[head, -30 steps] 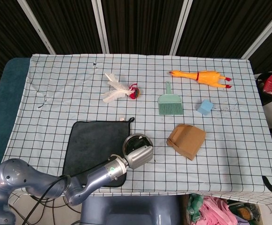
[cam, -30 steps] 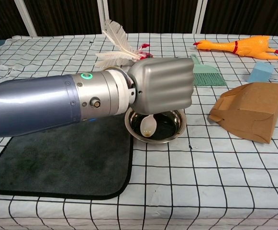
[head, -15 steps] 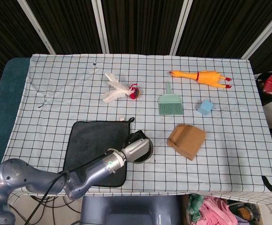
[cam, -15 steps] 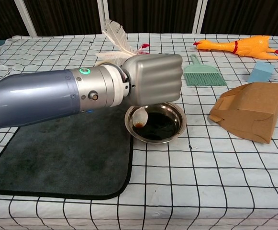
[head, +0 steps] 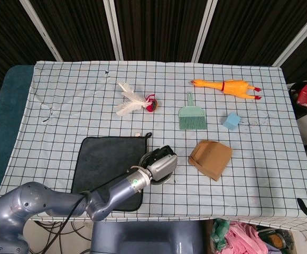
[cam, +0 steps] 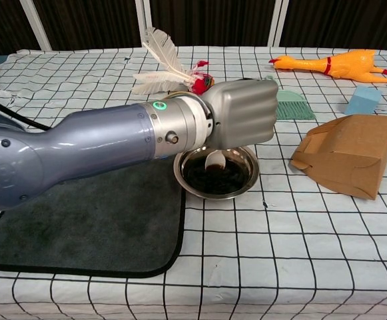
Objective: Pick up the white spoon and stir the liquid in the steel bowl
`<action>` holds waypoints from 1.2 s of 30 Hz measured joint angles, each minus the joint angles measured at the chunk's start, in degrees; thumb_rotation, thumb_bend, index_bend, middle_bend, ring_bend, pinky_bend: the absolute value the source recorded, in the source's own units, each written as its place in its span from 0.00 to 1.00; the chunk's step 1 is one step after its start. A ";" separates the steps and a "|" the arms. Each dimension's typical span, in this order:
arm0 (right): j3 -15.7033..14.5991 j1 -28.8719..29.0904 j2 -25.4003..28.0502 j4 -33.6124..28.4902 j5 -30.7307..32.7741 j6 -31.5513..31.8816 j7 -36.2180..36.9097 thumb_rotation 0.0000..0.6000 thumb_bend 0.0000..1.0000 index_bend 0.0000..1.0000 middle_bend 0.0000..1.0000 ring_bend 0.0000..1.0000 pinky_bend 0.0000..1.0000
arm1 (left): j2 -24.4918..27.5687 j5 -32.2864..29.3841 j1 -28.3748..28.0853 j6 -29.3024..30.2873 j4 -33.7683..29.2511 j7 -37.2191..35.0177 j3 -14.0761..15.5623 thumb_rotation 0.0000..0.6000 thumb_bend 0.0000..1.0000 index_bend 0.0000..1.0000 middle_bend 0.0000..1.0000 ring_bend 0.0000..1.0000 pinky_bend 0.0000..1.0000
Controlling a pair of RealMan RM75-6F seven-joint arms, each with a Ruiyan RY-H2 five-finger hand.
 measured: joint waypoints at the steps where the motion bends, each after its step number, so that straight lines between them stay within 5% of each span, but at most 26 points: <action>1: 0.01 -0.01 0.01 0.06 0.05 -0.01 0.09 1.00 0.21 0.00 0.09 0.14 0.26 | -0.54 0.01 -0.23 -0.07 0.54 -0.09 -0.32 1.00 0.51 0.74 1.00 1.00 0.94; 16: 0.16 -0.06 -0.01 0.47 0.22 -0.04 0.73 1.00 0.21 0.00 0.09 0.14 0.26 | -3.55 1.62 -1.45 -0.61 0.11 -1.42 -1.16 1.00 0.51 0.74 1.00 1.00 0.94; 36: 0.26 0.08 -0.34 0.54 0.17 -0.15 0.30 1.00 0.21 0.00 0.09 0.14 0.26 | 3.96 1.09 1.32 3.25 -11.35 -0.07 0.80 1.00 0.51 0.74 1.00 1.00 0.94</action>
